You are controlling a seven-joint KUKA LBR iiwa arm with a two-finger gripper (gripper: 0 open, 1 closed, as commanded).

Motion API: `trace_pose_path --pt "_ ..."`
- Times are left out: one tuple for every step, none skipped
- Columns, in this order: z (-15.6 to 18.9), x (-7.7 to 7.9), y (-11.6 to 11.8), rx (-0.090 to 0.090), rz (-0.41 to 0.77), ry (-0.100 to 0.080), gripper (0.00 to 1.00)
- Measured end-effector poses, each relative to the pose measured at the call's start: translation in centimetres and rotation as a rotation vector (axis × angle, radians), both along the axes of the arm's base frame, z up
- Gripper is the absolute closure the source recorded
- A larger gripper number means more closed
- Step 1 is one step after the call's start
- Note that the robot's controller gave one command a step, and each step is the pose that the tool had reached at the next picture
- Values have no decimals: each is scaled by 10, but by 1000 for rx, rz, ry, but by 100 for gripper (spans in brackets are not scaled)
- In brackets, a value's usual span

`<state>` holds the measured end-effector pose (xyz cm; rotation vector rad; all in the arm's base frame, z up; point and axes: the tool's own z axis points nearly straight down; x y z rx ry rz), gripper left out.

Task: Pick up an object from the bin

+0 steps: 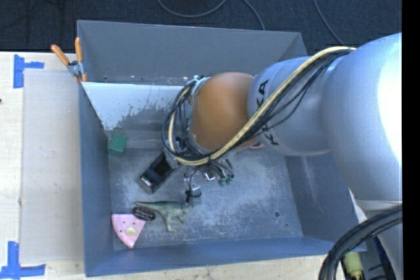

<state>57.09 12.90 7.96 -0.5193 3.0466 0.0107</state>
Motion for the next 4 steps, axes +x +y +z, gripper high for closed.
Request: trace_pose_path --pt "-3 -8 14 -4 130 -6 0" --pt "-3 -1 22 -22 434 -9 0" --pt "-6 31 42 -24 536 -11 0" --pt "-8 40 33 -36 732 -15 100"
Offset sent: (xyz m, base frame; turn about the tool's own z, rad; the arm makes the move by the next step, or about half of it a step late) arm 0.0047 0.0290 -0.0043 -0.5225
